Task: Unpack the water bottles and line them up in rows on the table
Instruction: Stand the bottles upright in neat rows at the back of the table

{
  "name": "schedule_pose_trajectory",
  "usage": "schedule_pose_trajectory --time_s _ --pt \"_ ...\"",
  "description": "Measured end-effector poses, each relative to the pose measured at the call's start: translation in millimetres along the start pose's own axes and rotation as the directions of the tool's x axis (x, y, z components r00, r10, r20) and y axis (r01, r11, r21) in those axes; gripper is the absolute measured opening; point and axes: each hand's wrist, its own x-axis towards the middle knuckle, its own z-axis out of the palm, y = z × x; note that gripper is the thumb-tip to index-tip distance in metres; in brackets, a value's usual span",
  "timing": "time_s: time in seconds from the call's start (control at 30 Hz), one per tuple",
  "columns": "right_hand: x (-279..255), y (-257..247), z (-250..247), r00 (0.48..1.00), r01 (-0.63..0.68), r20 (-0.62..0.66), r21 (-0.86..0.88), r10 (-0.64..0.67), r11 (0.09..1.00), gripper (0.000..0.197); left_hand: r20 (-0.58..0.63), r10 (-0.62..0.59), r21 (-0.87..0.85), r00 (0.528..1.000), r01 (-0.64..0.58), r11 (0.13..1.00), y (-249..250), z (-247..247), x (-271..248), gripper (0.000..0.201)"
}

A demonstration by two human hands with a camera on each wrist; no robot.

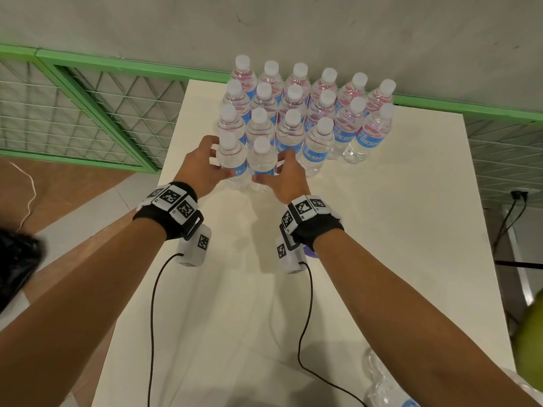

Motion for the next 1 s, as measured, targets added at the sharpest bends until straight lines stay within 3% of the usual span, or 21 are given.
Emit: schedule_pose_trajectory --time_s 0.63,0.83,0.9,1.0 --pt "1 3 9 1.000 0.010 0.007 -0.026 -0.010 1.000 0.064 -0.039 0.002 0.010 0.999 -0.002 1.000 -3 -2 -3 0.062" --pt "-4 1 -2 0.993 -0.044 0.107 -0.074 0.052 0.996 0.084 -0.024 -0.067 -0.034 0.997 0.066 0.997 -9 -6 -5 0.081" --pt "-14 -1 -15 0.984 -0.051 0.162 -0.116 0.070 0.992 0.089 -0.070 -0.100 0.043 0.993 0.103 0.994 -18 -6 -11 0.078" --pt "-44 -10 -49 0.974 -0.090 0.205 -0.064 0.101 0.994 0.073 -0.109 -0.087 0.347 0.990 0.120 0.930 -29 0 -31 0.043"
